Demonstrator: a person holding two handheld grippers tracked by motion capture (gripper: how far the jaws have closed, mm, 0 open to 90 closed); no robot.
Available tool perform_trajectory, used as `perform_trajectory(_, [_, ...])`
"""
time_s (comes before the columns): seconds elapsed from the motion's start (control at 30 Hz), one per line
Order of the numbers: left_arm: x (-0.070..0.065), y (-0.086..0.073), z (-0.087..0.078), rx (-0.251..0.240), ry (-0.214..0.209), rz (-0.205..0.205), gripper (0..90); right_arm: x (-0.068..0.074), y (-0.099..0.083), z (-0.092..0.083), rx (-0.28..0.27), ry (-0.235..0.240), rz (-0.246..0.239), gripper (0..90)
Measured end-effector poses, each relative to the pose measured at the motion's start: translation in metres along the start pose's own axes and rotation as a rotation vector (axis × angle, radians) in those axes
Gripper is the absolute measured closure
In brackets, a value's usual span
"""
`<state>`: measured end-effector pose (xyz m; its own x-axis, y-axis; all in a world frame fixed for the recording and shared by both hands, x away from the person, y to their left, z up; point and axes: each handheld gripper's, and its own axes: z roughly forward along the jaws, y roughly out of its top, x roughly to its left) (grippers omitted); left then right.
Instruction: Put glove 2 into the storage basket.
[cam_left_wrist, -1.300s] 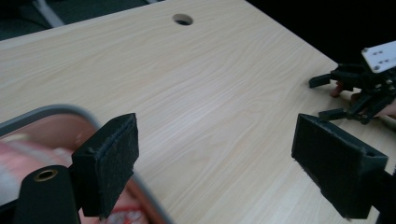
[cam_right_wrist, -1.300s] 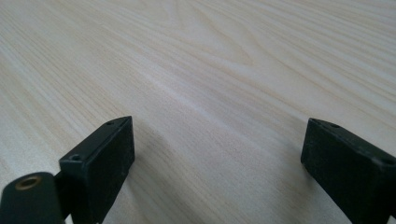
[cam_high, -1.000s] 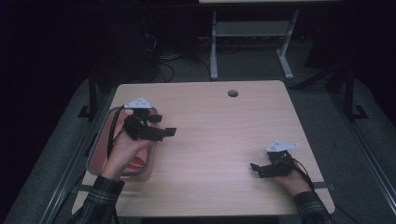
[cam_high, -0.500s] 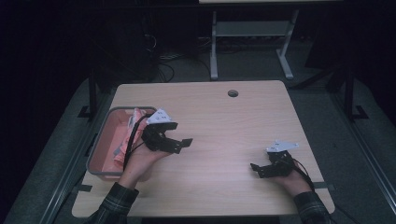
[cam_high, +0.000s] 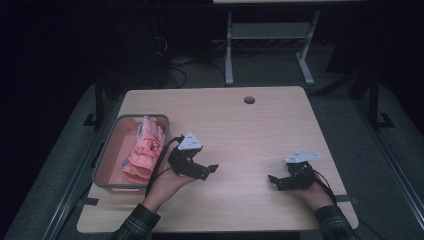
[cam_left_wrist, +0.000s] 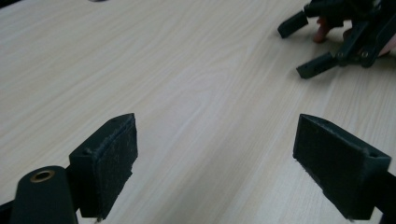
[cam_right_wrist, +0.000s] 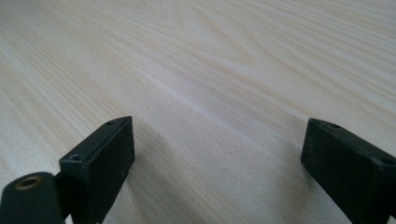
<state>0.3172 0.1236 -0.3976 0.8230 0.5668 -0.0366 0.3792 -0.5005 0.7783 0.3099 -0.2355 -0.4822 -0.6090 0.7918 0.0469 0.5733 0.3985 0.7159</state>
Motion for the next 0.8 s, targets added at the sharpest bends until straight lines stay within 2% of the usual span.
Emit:
perform_trajectory(0.23, [-0.012,-0.017,0.020,0.052,-0.004,0.025,13.3,0.000,0.000,0.000,0.000,0.000,0.000,9.4])
perform_trajectory(0.3, [-0.014,-0.022,0.024,0.054,-0.007,0.028,13.3,0.000,0.000,0.000,0.000,0.000,0.000,9.4])
perform_trajectory(0.8, [-0.018,-0.041,0.051,0.120,-0.006,0.036,13.0,0.000,0.000,0.000,-0.002,-0.001,-0.004,9.4])
